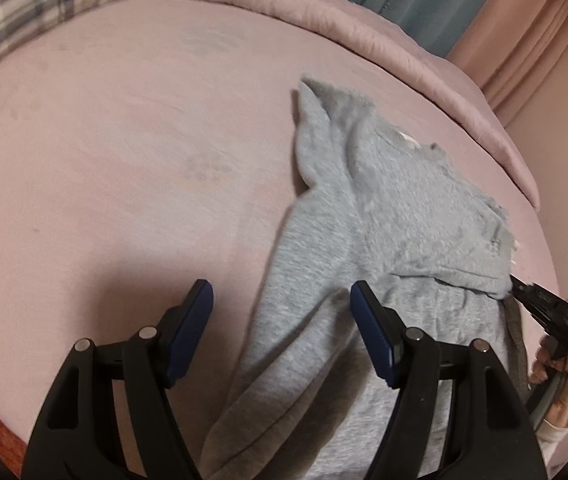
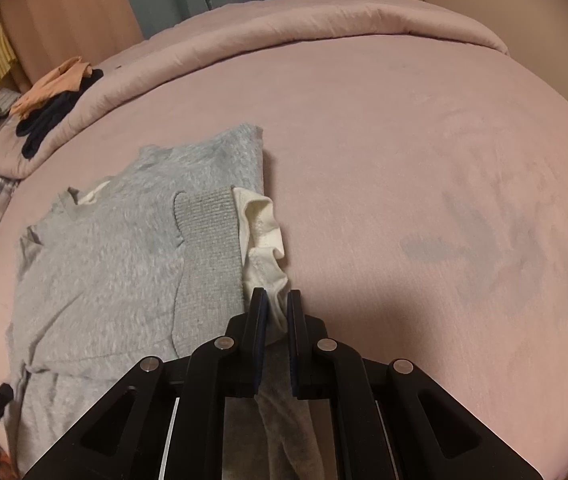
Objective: Fold small clothes
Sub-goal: 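Press the folded side flat and open the right gripper, then move both grippers down to the ribbed hem of the sweatshirt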
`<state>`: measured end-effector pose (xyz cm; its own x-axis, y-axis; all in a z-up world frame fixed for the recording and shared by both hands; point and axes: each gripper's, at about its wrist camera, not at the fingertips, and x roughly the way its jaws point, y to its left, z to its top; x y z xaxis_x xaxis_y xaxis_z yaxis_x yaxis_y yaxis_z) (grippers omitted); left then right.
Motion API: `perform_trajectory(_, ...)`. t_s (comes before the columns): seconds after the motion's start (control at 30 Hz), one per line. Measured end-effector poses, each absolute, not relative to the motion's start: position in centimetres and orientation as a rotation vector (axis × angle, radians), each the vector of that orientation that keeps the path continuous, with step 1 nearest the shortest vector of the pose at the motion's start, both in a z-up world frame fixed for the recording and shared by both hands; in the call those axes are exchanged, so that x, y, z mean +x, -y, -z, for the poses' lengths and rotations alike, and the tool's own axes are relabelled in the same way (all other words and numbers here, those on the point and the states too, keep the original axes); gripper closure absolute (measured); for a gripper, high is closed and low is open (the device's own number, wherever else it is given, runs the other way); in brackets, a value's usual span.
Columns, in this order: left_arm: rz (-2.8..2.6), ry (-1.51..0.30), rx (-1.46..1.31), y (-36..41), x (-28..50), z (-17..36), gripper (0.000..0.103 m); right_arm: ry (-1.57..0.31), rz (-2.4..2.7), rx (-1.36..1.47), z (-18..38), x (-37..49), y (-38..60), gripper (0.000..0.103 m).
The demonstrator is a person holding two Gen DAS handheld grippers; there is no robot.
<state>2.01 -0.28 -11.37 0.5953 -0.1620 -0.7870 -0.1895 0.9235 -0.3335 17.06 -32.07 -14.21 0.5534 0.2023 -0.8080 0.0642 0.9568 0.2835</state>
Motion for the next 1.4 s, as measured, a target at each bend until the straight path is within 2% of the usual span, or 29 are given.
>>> perform_trajectory(0.07, -0.051, -0.902, -0.398, -0.1, 1.6, 10.7, 0.031, -0.974, -0.083, 0.298, 14.0, 16.6, 32.2, 0.096)
perform_trajectory(0.13, -0.053, -0.883, -0.396, -0.3, 1.3, 10.2, 0.025, -0.959, -0.078, 0.298, 13.7, 16.1, 32.3, 0.092)
perform_trajectory(0.2, -0.043, -0.871, -0.394, -0.5, 1.0, 9.6, 0.023, -0.938, -0.061, 0.281, 13.1, 15.4, 32.4, 0.078)
perform_trajectory(0.33, -0.028, -0.85, -0.374, -0.3, 0.3, 8.6, 0.017, -0.894, -0.055, 0.274, 12.0, 14.0, 32.7, 0.059)
perform_trajectory(0.4, -0.027, -0.835, -0.364, -0.2, -0.1, 8.0, 0.013, -0.878, -0.079, 0.299, 11.5, 13.2, 32.9, 0.037)
perform_trajectory(0.43, -0.025, -0.83, -0.361, -0.3, -0.3, 7.9, 0.013, -0.866, -0.095, 0.314, 11.2, 12.7, 33.0, 0.034)
perform_trajectory(0.67, 0.008, -0.814, -0.353, -0.2, -1.7, 6.7, 0.005, -0.836, -0.156, 0.355, 9.9, 9.9, 32.8, 0.03)
perform_trajectory(0.87, 0.0, -0.798, -0.374, -0.8, -3.3, 6.2, 0.005, -0.819, -0.211, 0.394, 8.9, 7.5, 32.5, 0.027)
perform_trajectory(1.07, 0.008, -0.806, -0.377, -1.4, -5.3, 6.4, 0.004, -0.824, -0.263, 0.391, 8.6, 5.0, 32.0, 0.018)
perform_trajectory(1.4, 0.027, -0.886, -0.363, -2.0, -6.6, 9.0, 0.005, -0.899, -0.246, 0.396, 10.3, 2.2, 31.8, 0.017)
